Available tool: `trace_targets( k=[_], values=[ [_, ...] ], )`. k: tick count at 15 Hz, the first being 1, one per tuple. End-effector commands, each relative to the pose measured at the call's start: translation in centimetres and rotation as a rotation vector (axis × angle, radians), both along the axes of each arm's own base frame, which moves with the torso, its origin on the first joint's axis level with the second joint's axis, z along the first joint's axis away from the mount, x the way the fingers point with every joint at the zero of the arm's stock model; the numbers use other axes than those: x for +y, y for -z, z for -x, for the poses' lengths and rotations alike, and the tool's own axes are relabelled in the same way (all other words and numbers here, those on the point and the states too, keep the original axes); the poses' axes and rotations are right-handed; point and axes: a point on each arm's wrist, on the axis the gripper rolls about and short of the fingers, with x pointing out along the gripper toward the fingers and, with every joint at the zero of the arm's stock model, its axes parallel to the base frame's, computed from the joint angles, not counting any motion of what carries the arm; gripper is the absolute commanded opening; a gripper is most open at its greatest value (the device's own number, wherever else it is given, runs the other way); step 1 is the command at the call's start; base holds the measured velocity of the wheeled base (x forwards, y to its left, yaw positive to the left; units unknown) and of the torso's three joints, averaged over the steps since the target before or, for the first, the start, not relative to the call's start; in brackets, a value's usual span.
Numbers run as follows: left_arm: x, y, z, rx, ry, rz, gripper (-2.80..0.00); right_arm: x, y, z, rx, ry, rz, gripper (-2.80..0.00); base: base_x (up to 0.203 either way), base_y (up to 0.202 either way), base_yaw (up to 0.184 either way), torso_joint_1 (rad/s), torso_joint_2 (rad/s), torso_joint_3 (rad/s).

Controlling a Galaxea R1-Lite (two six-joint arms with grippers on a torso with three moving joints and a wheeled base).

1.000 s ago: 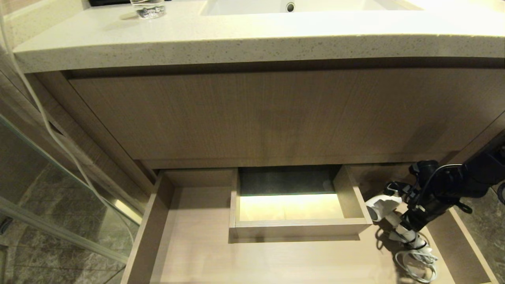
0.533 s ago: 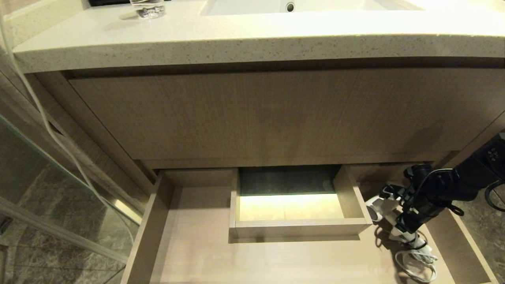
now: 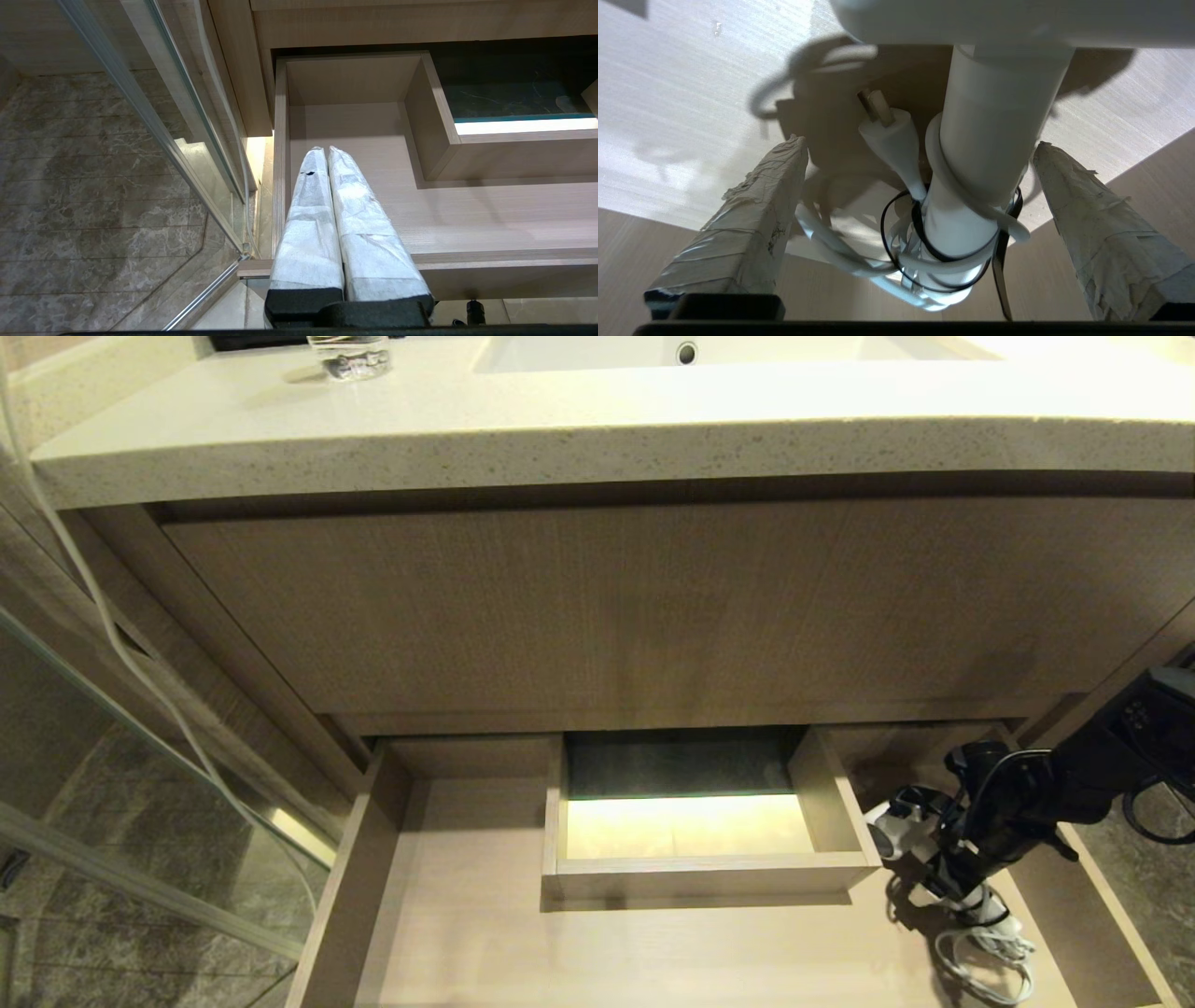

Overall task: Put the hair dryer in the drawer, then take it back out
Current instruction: Take the hairdryer out

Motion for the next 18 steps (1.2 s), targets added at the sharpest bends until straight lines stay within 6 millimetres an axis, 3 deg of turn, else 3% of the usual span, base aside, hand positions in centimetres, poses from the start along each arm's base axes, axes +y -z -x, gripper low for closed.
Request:
trace_targets(
  k=[1,11,12,18],
  values=[
    [0.0,0.0,0.0,0.0,-0.001,0.0,-2.8,-0.1,0.5,-0.2,0.001,-0.003,0.0,0.0,0.0,0.0,0.0,0.0,0.0,0.0],
    [0.0,0.0,0.0,0.0,-0.001,0.0,-2.8,-0.3,1.8,-1.3,-0.025,-0.007,0.004,0.0,0.0,0.0,0.0,0.0,0.0,0.0],
    [0.0,0.0,0.0,0.0,0.0,0.0,-2.8,-0.4,1.8,-1.3,-0.024,-0.014,0.012,-2.8,0.0,0.0,0.0,0.0,0.0,0.0],
    [0.0,0.0,0.0,0.0,0.0,0.0,-2.8,-0.4,1.0,-1.5,-0.052,-0.019,0.023,-2.8,0.0,0.0,0.0,0.0,0.0,0.0]
  ],
)
